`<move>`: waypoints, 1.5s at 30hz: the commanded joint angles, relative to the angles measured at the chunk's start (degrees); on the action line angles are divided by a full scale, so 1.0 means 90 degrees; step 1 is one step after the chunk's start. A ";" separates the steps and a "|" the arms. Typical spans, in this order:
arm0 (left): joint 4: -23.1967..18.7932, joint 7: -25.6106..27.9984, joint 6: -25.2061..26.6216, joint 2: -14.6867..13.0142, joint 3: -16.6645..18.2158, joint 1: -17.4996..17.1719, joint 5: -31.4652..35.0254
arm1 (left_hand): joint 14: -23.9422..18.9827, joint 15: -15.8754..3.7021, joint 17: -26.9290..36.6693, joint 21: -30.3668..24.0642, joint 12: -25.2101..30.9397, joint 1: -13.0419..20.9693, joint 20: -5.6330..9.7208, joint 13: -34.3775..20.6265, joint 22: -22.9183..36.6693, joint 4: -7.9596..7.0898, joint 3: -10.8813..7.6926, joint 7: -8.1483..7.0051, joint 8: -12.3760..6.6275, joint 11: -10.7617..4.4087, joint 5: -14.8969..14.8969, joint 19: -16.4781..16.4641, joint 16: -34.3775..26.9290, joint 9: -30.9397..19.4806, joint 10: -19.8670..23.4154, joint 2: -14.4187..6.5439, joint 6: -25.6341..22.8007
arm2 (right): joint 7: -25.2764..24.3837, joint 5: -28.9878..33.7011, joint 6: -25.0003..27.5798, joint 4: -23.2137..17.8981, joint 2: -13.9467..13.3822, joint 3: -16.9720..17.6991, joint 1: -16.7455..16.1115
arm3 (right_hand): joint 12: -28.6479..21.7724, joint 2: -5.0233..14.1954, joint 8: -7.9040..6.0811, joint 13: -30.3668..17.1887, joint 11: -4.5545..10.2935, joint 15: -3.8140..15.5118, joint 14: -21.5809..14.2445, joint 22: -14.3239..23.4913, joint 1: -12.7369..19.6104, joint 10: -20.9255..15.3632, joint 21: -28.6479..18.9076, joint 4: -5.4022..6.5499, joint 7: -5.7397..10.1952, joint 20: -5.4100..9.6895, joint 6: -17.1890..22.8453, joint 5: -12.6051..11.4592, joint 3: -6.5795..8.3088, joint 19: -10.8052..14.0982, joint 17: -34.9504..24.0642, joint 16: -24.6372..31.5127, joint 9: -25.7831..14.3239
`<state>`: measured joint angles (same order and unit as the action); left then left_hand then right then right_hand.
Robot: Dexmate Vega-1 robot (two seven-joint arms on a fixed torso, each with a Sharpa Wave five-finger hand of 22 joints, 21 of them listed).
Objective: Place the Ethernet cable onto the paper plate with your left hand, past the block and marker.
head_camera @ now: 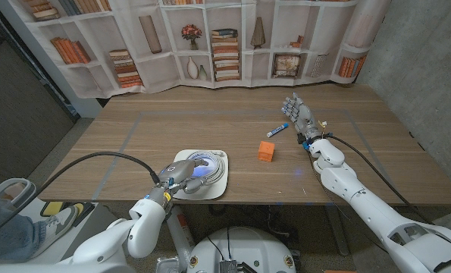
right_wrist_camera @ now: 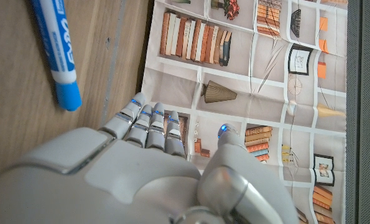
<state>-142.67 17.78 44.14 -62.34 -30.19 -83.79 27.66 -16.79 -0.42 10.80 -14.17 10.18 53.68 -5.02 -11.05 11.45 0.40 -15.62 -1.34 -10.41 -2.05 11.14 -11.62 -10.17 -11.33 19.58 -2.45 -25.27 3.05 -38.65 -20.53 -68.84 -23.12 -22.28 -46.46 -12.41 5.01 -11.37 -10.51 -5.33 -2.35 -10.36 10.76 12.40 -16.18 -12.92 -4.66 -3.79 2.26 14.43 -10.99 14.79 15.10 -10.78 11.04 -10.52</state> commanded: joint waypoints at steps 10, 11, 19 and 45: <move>0.0069 0.0618 -0.0419 -0.0023 0.0714 -0.0485 -0.0495 | 0.0165 -0.0024 0.0025 0.0035 0.0050 -0.0076 0.0042 -0.0032 0.0019 -0.0026 0.0043 -0.0015 -0.0052 0.0038 0.0070 0.0112 -0.0012 -0.0012 -0.0063 -0.0007 0.0041 | -0.0073 0.0056 0.0006 -0.0208 -0.0052 -0.0002 -0.0025 | -0.0012 -0.0010 0.0010 -0.0030 -0.0008 0.0009 -0.0036 0.0013 0.0056 -0.0059 0.0016 -0.0036 -0.0026 0.0021 0.0063 0.0047 0.0034 0.0058 -0.0015 0.0000 -0.0030; 0.0086 0.0646 -0.0488 -0.0041 0.0779 -0.0521 -0.0543 | 0.0167 -0.0024 0.0025 0.0035 0.0051 -0.0078 0.0050 -0.0032 0.0020 -0.0027 0.0043 -0.0003 -0.0050 0.0041 0.0070 0.0115 -0.0014 -0.0011 -0.0065 -0.0008 0.0050 | -0.0087 0.0062 0.0010 -0.0225 -0.0058 -0.0002 -0.0032 | -0.0013 -0.0009 0.0011 -0.0030 -0.0007 0.0009 -0.0035 0.0013 0.0057 -0.0060 0.0016 -0.0037 -0.0021 0.0020 0.0062 0.0047 0.0034 0.0060 -0.0015 -0.0001 -0.0030; 0.0152 0.0707 -0.0632 -0.0034 0.0900 -0.0552 -0.0577 | 0.0146 -0.0065 0.0026 0.0033 0.0087 -0.0094 0.0089 -0.0032 0.0026 -0.0033 0.0051 -0.0013 -0.0070 -0.0005 0.0078 0.0123 -0.0044 -0.0010 -0.0019 -0.0012 0.0037 | -0.0152 0.0061 0.0026 -0.0320 -0.0085 0.0016 -0.0097 | -0.0010 -0.0005 0.0010 -0.0030 -0.0005 0.0011 -0.0036 0.0014 0.0056 -0.0059 0.0021 -0.0038 -0.0021 0.0017 0.0067 0.0051 0.0037 0.0061 -0.0018 -0.0001 -0.0030; 0.0020 0.0927 -0.0811 -0.0014 0.1309 -0.0867 -0.0303 | 0.0246 -0.0066 0.0028 0.0079 0.0090 -0.0169 0.0037 -0.0029 0.0041 -0.0065 0.0088 -0.0092 -0.0071 -0.0121 0.0091 0.0287 -0.0049 -0.0006 -0.0102 -0.0019 0.0123 | -0.0160 0.0075 -0.0013 -0.0191 -0.0005 -0.0013 -0.0047 | -0.0008 -0.0003 0.0011 -0.0030 -0.0007 0.0006 -0.0044 0.0015 0.0055 -0.0063 0.0032 -0.0044 -0.0018 0.0014 0.0070 0.0056 0.0040 0.0064 -0.0020 -0.0002 -0.0030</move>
<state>-142.22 24.89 37.87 -62.82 -20.56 -89.88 24.11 -14.98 -1.03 10.78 -13.51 10.63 52.63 -4.70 -11.05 11.60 -0.24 -14.97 -2.07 -10.82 -2.81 11.67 -9.26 -10.39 -11.18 18.66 -2.58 -24.55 1.69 -38.08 -20.38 -71.06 -23.48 -22.26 -47.11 -12.41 5.00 -11.37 -10.51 -5.34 -2.35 -10.35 10.80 12.40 -16.17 -12.72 -4.91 -3.79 2.26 14.43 -10.54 15.04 15.09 -10.78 11.04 -10.52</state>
